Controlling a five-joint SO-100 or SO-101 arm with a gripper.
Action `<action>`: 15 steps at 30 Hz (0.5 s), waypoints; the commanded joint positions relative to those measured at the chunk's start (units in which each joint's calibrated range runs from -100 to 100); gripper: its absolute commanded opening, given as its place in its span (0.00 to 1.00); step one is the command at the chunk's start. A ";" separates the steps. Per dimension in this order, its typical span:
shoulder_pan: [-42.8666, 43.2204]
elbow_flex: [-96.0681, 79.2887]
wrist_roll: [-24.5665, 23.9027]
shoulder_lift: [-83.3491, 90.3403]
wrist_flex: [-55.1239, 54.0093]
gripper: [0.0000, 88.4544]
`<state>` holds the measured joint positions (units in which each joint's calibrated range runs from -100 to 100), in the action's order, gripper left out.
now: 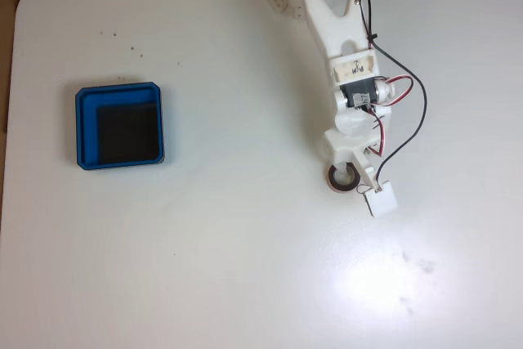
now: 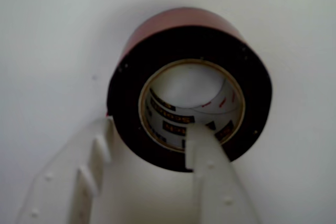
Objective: Pick the red roll and drop it in the blue box
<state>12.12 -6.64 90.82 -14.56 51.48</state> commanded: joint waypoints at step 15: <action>0.24 4.39 0.16 -2.49 -0.65 0.24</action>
<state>12.12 -6.55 90.82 -16.68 51.31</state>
